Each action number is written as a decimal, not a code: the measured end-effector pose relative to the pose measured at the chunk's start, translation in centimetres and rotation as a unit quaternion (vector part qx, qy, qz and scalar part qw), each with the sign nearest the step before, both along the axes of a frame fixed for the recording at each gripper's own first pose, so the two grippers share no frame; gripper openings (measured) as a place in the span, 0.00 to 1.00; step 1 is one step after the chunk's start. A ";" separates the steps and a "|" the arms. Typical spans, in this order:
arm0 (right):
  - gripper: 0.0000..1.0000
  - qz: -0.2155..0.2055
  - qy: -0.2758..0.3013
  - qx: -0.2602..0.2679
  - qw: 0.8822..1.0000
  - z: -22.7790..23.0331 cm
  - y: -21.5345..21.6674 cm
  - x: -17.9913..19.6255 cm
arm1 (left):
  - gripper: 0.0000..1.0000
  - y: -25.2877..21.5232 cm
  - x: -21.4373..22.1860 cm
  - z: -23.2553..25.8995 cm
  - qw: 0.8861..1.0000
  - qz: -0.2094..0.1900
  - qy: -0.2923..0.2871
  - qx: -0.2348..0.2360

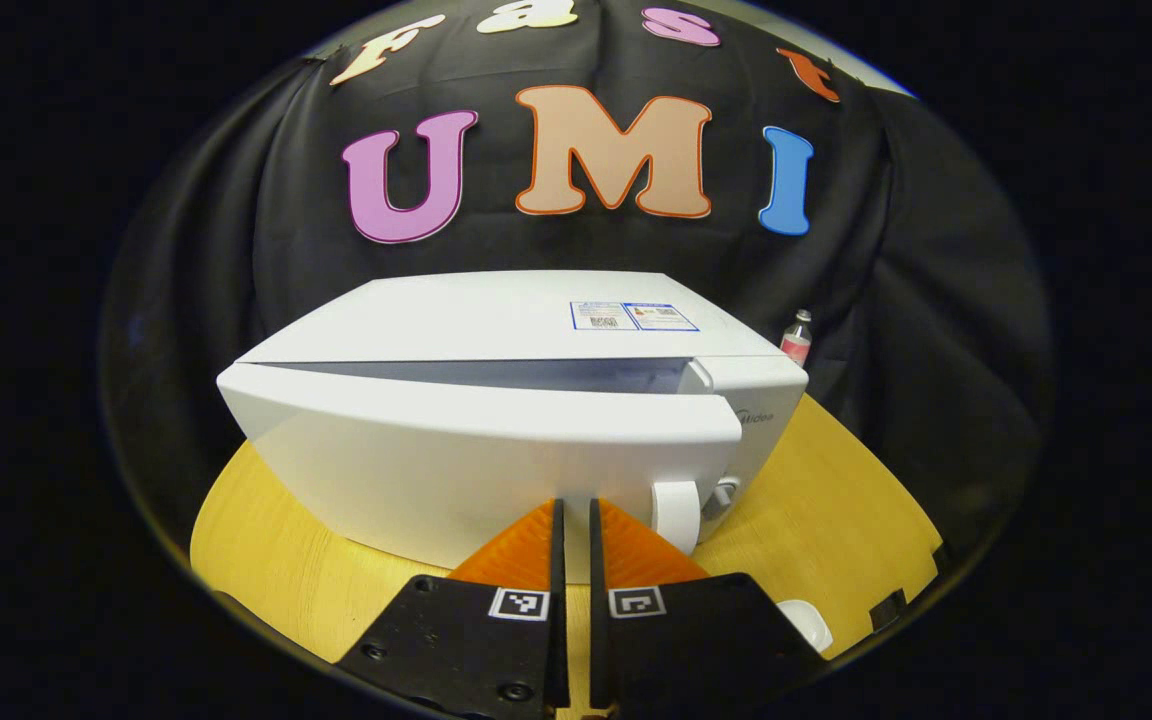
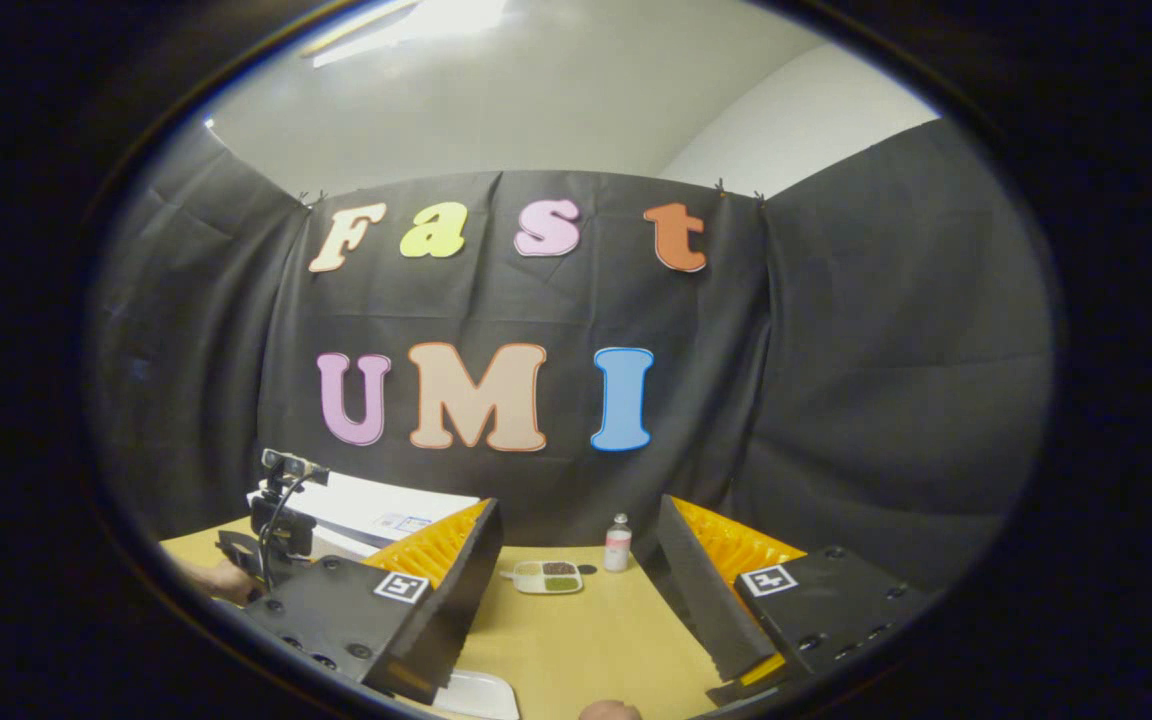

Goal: Open the microwave oven with the left hand, put the food in, and close the microwave oven.

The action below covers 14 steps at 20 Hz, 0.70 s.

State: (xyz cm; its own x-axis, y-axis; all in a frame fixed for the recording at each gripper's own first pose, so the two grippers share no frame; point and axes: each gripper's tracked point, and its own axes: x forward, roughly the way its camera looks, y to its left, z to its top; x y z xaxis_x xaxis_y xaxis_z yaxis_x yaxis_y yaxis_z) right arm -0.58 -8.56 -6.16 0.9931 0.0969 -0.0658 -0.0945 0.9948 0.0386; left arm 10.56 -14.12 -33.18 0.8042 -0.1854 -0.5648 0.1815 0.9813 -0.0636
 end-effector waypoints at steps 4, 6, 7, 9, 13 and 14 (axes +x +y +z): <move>0.90 -0.009 0.008 0.012 1.000 -0.5 -1.5 0.2 | 0.07 -0.4 1.3 0.0 1.000 0.014 0.000 -0.003; 0.90 -0.011 0.012 0.012 1.000 -0.9 -2.2 0.4 | 0.07 -0.6 2.1 0.2 1.000 0.019 -0.003 0.000; 0.90 -0.013 0.012 0.011 1.000 -0.9 -2.4 0.5 | 0.07 -0.4 2.1 0.0 1.000 0.025 0.000 0.002; 0.90 -0.017 0.010 0.011 1.000 -0.8 -3.0 0.6 | 0.07 -0.5 2.2 -0.1 0.999 0.031 0.001 -0.006; 0.90 -0.013 0.015 0.011 1.000 -1.4 -3.1 1.0 | 0.07 -0.5 2.3 -0.1 0.999 0.033 -0.001 -0.004; 0.90 -0.012 0.014 0.013 1.000 -1.3 -3.0 1.2 | 0.07 -0.6 2.5 0.0 0.999 0.033 -0.004 -0.002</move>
State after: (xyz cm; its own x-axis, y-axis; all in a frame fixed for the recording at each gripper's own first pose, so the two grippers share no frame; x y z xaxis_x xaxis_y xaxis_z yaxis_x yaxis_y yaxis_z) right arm 0.62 -11.59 -7.49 0.9929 0.0757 -0.0922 -0.0697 0.9954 0.0662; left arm 13.03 -14.71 -33.21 0.8195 -0.1338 -0.5572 0.1163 0.9910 -0.0669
